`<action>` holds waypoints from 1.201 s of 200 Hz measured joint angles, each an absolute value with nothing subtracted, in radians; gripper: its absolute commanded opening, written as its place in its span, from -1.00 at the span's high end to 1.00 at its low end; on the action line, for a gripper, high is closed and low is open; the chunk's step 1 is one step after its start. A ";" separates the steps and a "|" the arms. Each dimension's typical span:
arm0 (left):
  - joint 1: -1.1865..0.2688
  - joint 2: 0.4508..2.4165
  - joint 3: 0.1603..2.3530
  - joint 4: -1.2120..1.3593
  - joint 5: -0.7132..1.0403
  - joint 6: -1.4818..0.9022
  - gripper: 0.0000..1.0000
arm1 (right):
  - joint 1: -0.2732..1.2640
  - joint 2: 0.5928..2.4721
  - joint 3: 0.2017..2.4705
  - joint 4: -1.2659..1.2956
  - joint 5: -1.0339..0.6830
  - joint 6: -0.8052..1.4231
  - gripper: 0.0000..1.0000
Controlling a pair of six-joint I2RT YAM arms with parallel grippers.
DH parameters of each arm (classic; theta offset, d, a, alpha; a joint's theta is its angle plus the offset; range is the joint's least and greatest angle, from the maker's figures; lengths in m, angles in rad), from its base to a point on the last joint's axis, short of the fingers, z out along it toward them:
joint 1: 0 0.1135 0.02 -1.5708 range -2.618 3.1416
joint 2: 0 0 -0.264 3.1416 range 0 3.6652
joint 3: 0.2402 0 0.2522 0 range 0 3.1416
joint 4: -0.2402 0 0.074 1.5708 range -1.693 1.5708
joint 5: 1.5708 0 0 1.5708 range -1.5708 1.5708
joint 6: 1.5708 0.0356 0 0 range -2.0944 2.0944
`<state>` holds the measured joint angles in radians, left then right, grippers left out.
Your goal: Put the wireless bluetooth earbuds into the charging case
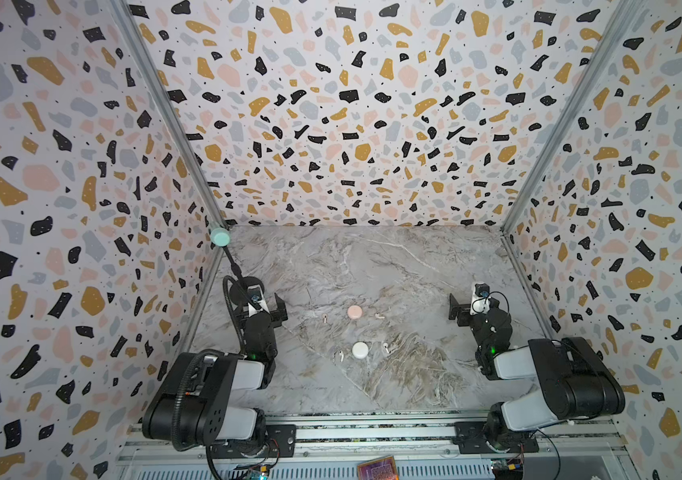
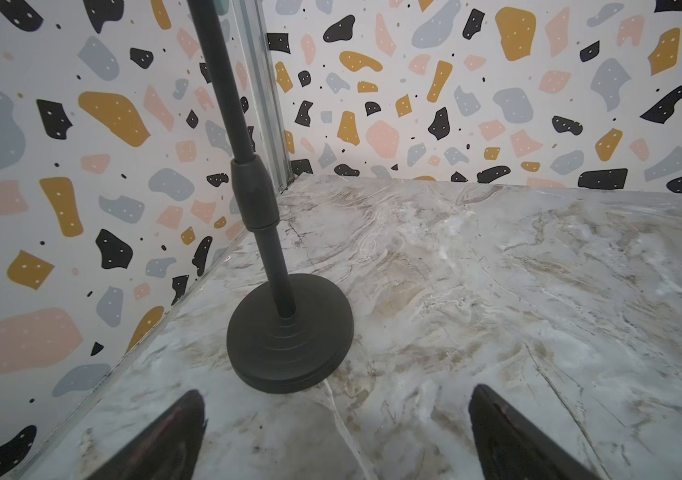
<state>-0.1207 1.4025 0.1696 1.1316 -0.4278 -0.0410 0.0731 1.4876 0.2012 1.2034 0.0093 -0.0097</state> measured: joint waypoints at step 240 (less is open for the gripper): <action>-0.121 1.375 0.175 1.096 -0.434 -0.046 -1.00 | 0.079 1.485 0.202 1.200 0.024 -0.010 -0.98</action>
